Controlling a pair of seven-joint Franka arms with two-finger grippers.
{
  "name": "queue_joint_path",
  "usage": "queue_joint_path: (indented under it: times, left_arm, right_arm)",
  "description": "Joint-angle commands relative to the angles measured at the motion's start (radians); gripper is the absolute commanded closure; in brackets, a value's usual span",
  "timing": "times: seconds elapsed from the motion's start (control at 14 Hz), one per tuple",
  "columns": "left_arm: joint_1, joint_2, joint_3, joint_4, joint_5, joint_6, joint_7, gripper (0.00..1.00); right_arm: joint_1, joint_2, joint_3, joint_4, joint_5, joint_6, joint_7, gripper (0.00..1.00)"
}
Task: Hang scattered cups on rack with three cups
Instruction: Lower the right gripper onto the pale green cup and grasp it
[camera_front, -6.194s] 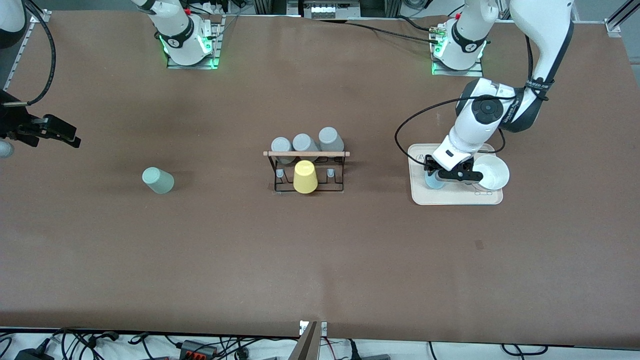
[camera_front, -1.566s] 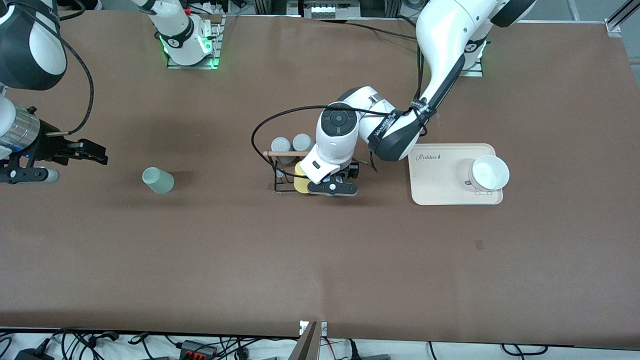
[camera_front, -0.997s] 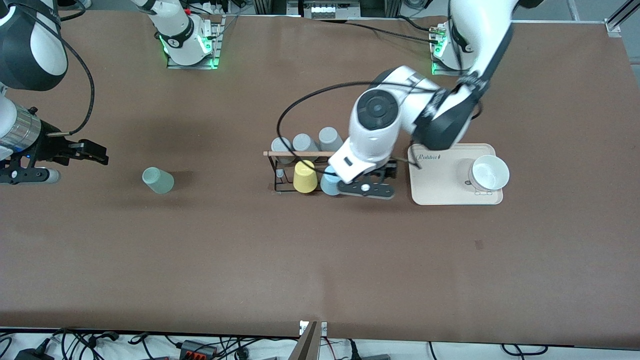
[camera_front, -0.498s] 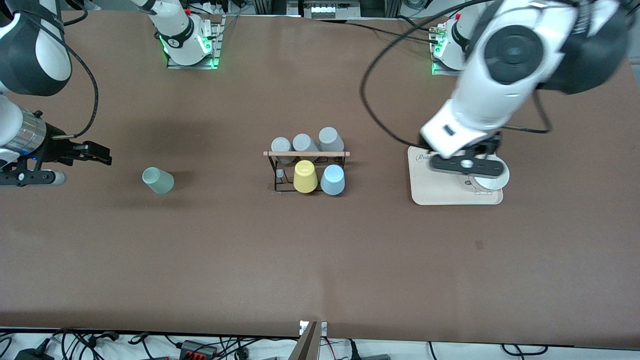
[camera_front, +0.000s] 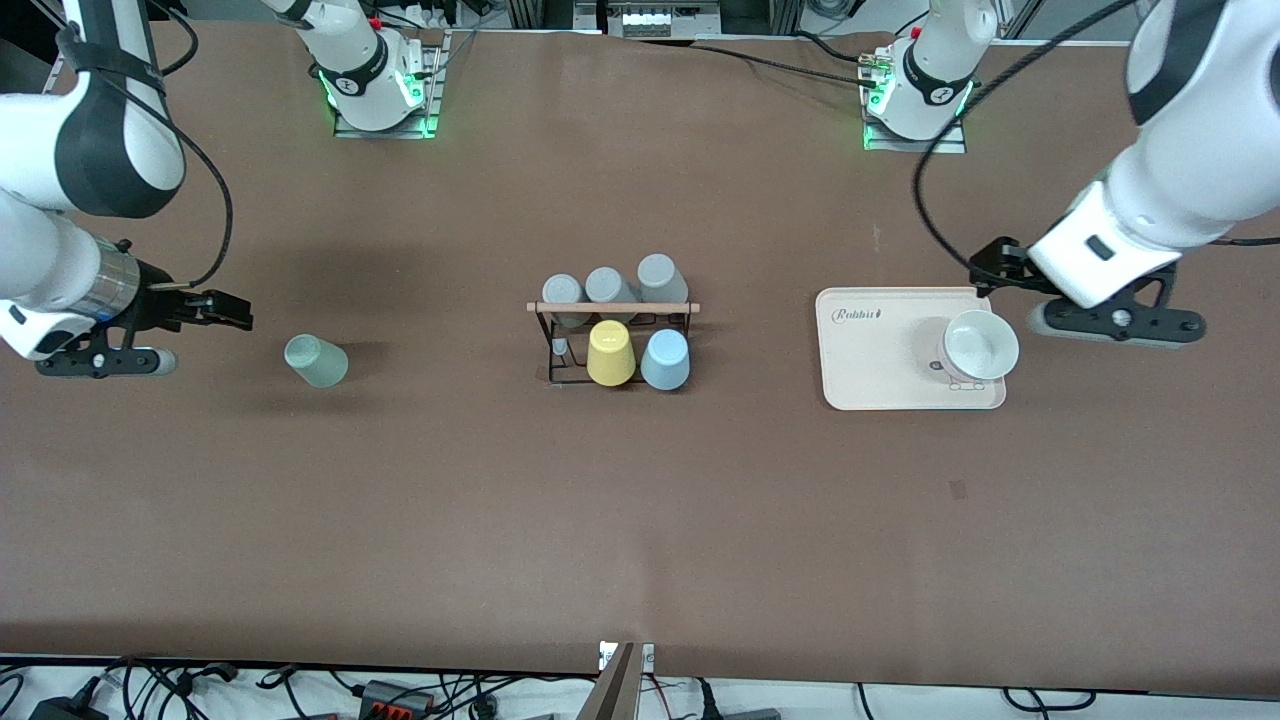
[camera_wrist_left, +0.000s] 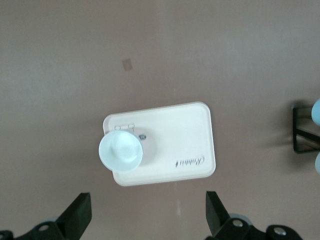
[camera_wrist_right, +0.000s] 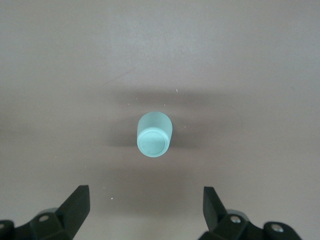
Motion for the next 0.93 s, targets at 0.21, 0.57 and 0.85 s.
queue_joint_path:
  times: [0.21,0.57,0.85]
  left_arm:
    - [0.043,-0.146,-0.002,-0.224,-0.076,0.105,0.016,0.00]
    - [0.092,-0.105,0.002,-0.136,-0.066,0.091,-0.001,0.00]
    - [0.100,-0.115,-0.005,-0.121,-0.064,0.038,0.004,0.00]
  right_arm:
    - [0.024,0.012,0.000,-0.175,-0.017,0.213,0.004,0.00]
    - [0.036,0.107,0.000,-0.183,-0.015,0.275,0.037,0.00]
    - [0.019,0.156,-0.001,-0.219,-0.015,0.379,0.038,0.00]
